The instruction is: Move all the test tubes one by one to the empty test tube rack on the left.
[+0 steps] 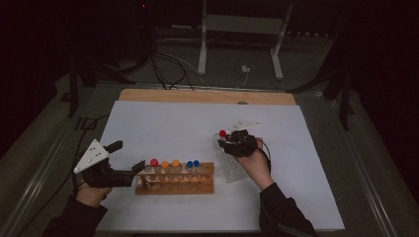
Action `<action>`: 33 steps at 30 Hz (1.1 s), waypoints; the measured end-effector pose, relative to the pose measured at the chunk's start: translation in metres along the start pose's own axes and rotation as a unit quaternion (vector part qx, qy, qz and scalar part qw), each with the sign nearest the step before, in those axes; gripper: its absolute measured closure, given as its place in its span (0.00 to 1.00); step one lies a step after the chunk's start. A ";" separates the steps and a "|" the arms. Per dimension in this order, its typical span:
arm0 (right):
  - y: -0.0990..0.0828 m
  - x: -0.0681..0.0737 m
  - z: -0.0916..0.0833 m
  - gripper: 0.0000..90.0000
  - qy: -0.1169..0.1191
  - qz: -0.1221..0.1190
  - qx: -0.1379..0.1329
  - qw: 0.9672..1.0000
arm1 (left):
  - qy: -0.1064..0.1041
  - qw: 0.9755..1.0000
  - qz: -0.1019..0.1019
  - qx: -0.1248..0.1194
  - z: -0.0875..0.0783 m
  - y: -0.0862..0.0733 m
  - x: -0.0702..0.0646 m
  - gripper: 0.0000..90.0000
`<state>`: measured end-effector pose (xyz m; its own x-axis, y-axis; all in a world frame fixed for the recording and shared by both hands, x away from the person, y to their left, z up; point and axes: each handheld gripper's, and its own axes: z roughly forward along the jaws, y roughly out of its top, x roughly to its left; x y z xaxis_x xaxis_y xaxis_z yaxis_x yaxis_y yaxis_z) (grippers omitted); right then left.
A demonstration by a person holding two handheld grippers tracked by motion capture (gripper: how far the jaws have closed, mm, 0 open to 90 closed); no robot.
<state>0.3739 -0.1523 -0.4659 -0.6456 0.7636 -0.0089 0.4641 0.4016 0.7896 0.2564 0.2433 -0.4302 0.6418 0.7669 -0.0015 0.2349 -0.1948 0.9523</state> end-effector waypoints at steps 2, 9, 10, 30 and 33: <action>0.001 0.001 0.002 0.77 0.002 -0.002 0.004 1.000 | 0.003 1.000 0.001 0.001 0.000 0.000 0.000 0.01; 0.004 0.003 0.003 0.83 -0.002 -0.004 0.015 1.000 | 0.000 1.000 0.001 0.001 0.000 0.000 0.000 0.01; 0.004 0.003 0.003 0.83 -0.003 -0.006 0.015 1.000 | 0.000 1.000 0.001 0.003 0.001 0.000 -0.001 0.01; 0.019 0.008 -0.027 0.83 -0.015 -0.022 -0.029 0.999 | -0.010 1.000 0.007 0.013 0.002 0.001 -0.003 0.01; 0.022 0.010 -0.034 0.83 -0.015 -0.027 -0.034 0.999 | -0.010 1.000 0.007 0.012 0.002 0.001 -0.003 0.01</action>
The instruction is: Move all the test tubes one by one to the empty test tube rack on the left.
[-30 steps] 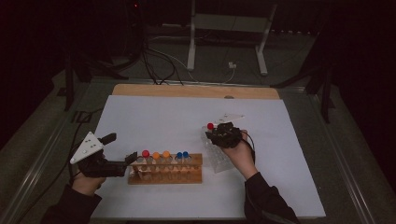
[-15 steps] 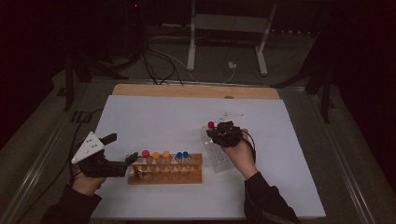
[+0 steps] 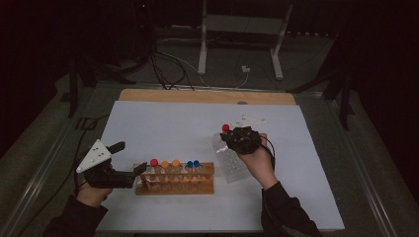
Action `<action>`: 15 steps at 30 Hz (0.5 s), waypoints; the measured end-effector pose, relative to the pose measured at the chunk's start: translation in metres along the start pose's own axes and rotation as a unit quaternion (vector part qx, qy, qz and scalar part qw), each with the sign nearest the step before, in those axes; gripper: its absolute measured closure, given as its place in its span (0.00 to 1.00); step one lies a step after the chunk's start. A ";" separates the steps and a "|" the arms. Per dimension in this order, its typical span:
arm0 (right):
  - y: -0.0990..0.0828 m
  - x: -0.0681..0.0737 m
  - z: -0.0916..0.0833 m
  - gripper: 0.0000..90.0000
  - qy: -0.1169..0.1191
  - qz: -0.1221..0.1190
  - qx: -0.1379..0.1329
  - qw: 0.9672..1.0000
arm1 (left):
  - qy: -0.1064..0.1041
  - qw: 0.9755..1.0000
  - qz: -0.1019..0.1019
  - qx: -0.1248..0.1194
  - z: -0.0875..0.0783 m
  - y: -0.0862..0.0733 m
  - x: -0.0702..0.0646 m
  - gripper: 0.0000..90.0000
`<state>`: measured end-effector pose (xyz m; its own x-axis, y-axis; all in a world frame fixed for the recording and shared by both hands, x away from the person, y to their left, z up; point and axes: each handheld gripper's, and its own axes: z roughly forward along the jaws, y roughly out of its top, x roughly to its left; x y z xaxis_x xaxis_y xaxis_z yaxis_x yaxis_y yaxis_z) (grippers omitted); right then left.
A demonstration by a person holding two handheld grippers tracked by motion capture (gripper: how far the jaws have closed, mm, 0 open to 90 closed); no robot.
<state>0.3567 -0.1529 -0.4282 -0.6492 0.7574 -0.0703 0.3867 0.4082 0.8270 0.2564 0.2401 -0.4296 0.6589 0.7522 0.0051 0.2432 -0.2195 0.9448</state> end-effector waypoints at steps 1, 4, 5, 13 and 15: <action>0.001 0.001 -0.002 0.83 0.001 -0.002 -0.001 1.000 | 0.001 1.000 0.000 0.000 0.000 0.000 0.000 0.01; 0.003 0.003 -0.007 0.83 -0.003 -0.013 -0.003 1.000 | 0.001 1.000 0.001 -0.001 0.000 0.001 0.000 0.01; 0.004 0.003 -0.009 0.83 -0.004 -0.014 -0.005 1.000 | 0.000 1.000 0.000 -0.002 0.000 0.001 0.000 0.01; 0.007 0.004 -0.022 0.83 -0.005 -0.018 -0.015 1.000 | -0.004 1.000 0.003 -0.001 -0.001 0.002 -0.001 0.01; 0.007 0.005 -0.025 0.83 -0.003 -0.020 -0.018 1.000 | -0.004 1.000 0.003 -0.001 -0.001 0.002 -0.002 0.01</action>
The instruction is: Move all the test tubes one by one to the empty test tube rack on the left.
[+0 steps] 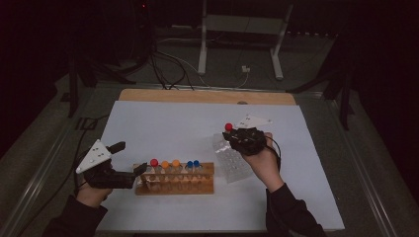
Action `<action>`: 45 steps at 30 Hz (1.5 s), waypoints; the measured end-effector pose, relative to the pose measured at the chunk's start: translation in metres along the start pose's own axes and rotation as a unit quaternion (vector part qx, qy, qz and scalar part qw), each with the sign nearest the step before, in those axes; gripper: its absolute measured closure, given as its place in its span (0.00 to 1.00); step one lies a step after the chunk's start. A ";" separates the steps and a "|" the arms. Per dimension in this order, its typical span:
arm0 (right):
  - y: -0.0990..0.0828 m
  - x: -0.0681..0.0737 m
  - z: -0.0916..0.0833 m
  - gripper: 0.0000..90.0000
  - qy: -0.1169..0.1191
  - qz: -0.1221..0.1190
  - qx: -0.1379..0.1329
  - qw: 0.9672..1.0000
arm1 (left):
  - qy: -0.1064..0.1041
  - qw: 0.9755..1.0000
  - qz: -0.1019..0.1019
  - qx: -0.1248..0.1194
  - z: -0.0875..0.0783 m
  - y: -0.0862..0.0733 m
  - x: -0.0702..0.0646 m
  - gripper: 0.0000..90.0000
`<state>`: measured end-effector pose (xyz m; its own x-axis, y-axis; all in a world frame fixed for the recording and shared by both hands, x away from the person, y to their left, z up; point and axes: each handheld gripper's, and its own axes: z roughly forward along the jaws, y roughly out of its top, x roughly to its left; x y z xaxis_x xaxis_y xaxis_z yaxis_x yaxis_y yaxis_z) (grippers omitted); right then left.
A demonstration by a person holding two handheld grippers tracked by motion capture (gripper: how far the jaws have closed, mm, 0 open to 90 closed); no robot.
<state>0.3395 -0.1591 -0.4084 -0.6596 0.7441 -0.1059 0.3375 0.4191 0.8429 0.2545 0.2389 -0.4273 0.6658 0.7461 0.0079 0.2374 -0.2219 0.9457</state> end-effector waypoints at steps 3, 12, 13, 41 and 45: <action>0.000 0.003 -0.005 0.83 0.003 -0.004 -0.005 1.000 | 0.000 1.000 0.002 -0.002 -0.001 0.001 -0.001 0.01; -0.005 0.016 -0.017 0.83 0.024 -0.015 -0.009 1.000 | -0.005 1.000 0.004 -0.003 -0.002 0.003 -0.003 0.01; -0.007 0.018 -0.017 0.83 0.027 -0.015 -0.009 0.999 | -0.005 1.000 0.005 -0.003 -0.002 0.004 -0.004 0.01; -0.054 0.066 -0.030 0.83 0.100 -0.038 0.049 0.993 | -0.090 0.996 0.024 -0.007 0.003 0.018 -0.045 0.01; -0.058 0.075 -0.031 0.83 0.114 -0.046 0.053 0.991 | -0.113 0.993 0.027 -0.005 0.006 0.018 -0.054 0.01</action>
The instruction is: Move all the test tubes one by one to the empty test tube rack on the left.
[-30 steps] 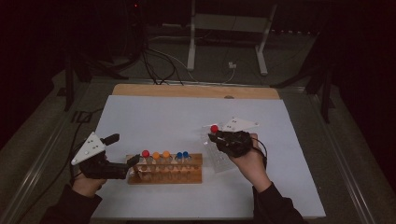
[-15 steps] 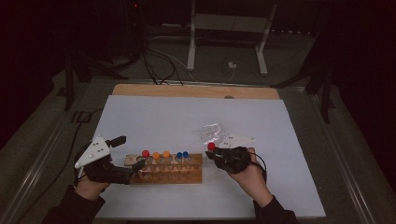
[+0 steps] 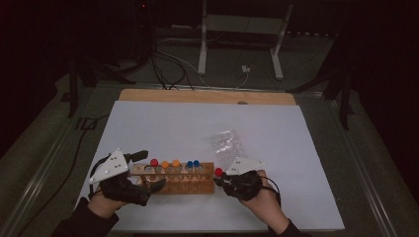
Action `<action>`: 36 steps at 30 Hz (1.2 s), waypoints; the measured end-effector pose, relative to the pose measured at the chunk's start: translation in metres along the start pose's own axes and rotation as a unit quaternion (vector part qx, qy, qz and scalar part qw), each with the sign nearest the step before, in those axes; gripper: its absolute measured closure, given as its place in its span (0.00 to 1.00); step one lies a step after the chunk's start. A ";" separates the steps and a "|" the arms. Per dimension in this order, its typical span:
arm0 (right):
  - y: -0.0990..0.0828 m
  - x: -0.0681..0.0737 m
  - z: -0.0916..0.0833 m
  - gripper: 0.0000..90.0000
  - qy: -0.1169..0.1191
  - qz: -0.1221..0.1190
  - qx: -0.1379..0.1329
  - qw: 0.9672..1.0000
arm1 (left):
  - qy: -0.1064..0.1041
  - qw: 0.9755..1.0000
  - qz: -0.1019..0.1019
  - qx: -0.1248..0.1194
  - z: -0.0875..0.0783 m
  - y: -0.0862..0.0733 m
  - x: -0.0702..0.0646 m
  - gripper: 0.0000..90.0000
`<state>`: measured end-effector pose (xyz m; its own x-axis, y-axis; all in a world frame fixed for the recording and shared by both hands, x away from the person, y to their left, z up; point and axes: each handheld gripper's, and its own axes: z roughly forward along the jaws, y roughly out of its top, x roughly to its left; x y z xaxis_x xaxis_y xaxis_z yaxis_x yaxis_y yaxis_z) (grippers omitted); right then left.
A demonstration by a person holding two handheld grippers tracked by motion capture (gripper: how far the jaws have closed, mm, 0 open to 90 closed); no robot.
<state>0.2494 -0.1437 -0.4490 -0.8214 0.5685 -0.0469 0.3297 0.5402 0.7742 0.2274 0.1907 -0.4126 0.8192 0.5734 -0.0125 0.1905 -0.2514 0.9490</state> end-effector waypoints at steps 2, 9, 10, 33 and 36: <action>-0.001 0.005 0.001 0.83 0.007 -0.004 0.001 1.000 | -0.010 1.000 0.003 0.004 0.003 0.000 -0.004 0.01; 0.001 0.020 0.005 0.83 0.030 -0.019 0.003 0.999 | -0.057 0.998 0.005 0.004 0.015 0.001 -0.021 0.03; 0.001 0.022 0.005 0.83 0.032 -0.020 0.002 0.999 | -0.063 0.998 0.008 0.003 0.017 0.000 -0.024 0.05; 0.005 0.040 0.008 0.83 0.063 -0.032 -0.003 0.997 | -0.099 0.995 0.032 0.002 0.063 -0.011 -0.054 0.58; 0.006 0.041 0.008 0.83 0.064 -0.034 -0.003 0.997 | -0.102 0.994 0.037 0.004 0.066 -0.011 -0.055 0.63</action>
<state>0.2216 -0.1127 -0.4517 -0.8946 0.4464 -0.0183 0.2686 0.5701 0.7764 0.2159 0.1105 -0.4435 0.9236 0.3832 -0.0067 0.1287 -0.2936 0.9472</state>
